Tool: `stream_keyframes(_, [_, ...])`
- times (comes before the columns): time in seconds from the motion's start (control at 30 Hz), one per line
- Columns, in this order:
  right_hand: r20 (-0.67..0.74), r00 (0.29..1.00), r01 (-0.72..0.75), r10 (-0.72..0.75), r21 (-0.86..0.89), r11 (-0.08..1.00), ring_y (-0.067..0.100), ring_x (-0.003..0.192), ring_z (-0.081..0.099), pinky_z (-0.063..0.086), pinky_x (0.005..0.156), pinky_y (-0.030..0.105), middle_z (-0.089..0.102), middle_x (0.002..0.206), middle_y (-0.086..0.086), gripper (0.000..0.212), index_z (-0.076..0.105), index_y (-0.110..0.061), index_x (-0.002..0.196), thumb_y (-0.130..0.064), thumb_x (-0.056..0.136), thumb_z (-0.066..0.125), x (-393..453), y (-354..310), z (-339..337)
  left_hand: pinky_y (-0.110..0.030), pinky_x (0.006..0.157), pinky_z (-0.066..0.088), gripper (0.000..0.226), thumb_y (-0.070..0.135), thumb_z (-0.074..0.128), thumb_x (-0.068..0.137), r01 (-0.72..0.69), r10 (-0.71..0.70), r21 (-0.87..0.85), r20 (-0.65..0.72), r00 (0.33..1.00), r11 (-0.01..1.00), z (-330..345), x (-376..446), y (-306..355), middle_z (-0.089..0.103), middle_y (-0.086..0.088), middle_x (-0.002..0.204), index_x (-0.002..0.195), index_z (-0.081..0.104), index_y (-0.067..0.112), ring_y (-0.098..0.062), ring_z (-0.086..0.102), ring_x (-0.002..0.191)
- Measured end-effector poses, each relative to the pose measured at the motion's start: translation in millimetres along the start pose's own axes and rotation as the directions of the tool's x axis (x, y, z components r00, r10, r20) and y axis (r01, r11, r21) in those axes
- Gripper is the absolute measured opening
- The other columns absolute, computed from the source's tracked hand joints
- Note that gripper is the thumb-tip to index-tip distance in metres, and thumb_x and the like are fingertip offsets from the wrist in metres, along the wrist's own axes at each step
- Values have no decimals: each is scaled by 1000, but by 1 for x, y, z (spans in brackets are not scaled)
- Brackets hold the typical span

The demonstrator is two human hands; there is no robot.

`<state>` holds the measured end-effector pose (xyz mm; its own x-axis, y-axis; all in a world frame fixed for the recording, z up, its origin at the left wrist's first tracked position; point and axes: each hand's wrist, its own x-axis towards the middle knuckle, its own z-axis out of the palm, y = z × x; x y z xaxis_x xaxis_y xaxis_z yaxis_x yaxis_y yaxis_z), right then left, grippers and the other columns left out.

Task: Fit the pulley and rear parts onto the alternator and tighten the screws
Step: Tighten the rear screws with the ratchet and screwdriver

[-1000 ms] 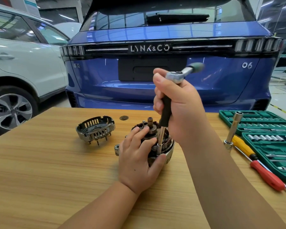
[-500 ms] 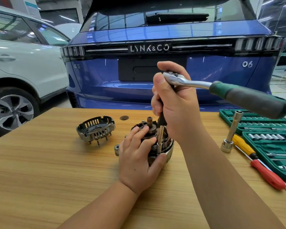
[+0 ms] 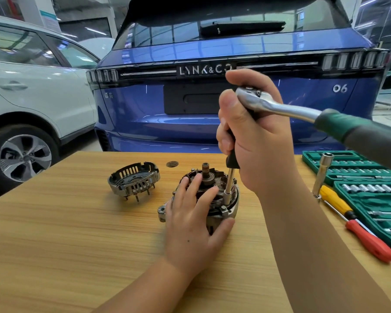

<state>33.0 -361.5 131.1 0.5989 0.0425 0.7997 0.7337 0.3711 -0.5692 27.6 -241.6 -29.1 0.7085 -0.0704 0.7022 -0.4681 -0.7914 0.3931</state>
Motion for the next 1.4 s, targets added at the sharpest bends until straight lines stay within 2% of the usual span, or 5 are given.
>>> stream_keyframes(0.17, [-11,1000,-10,10,-53,999,23,48,36,36,45,32,45,67,1,15,56,-21,109,-10,99,58,-1,1,2,-51,117,23,65,55,62,86,-180,175,-55,-81,981,982,-18,-17,-22,22,-1,161,141,40,28,-27,19,151])
stream_keyframes(0.4, [-10,1000,-18,18,-52,998,20,48,39,38,46,31,47,70,1,15,57,-22,110,-11,99,58,-1,1,2,-32,116,21,75,64,66,72,90,-98,-216,-26,995,972,-39,-2,-44,16,38,151,134,25,65,0,17,147])
stream_keyframes(0.6, [-15,999,-38,37,-42,998,22,47,39,36,44,32,46,72,9,15,57,-22,110,-12,100,57,-2,3,3,-42,117,26,59,53,66,83,-190,195,-119,34,980,975,-44,12,-55,37,5,155,135,49,32,-20,31,147])
stream_keyframes(1.03, [-3,997,-80,80,-37,996,19,47,42,36,44,31,50,71,4,14,57,-22,110,-14,99,58,-2,4,2,-15,107,13,40,66,59,80,26,11,-189,189,982,982,-34,11,-48,25,28,155,117,46,58,10,13,145])
stream_keyframes(1.4, [7,997,-70,70,-42,997,18,47,43,36,45,34,49,71,5,14,55,-20,112,-12,100,56,-3,8,4,-35,119,6,48,64,48,87,25,11,-188,192,981,982,-20,9,-23,8,35,156,134,43,57,0,-3,151])
